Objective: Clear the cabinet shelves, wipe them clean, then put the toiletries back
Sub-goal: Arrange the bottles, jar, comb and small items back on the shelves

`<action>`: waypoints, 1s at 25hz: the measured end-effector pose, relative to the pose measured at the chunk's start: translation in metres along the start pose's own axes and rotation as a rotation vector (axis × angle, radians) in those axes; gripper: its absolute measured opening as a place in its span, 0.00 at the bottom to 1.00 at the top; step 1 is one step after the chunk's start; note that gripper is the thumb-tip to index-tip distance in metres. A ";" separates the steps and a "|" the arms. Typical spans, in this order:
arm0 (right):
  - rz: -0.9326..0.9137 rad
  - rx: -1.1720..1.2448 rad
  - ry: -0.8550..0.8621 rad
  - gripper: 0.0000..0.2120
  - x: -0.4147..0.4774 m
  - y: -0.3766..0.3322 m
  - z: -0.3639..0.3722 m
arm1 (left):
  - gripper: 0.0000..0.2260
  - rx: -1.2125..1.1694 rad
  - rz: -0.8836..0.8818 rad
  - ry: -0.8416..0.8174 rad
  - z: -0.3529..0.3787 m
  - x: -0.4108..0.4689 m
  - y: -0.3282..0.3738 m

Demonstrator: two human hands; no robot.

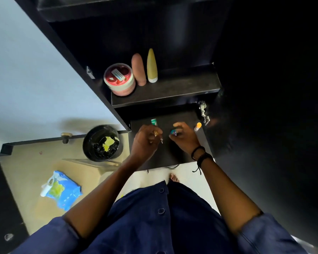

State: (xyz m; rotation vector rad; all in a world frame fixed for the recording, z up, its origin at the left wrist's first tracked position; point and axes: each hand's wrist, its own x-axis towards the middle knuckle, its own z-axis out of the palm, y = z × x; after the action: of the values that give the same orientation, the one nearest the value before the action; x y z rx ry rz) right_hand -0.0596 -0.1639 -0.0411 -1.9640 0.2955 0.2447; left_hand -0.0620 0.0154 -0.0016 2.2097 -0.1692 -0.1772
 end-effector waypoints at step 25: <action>-0.569 0.397 -0.225 0.08 -0.067 -0.279 -0.075 | 0.15 -0.225 0.460 0.544 -0.153 -0.008 0.190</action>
State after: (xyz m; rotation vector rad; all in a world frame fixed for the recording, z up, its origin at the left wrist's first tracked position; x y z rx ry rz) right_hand -0.0317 -0.1182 0.2506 -1.5334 -0.3402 0.0284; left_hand -0.0521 0.0230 0.2422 1.8610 -0.3279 0.6228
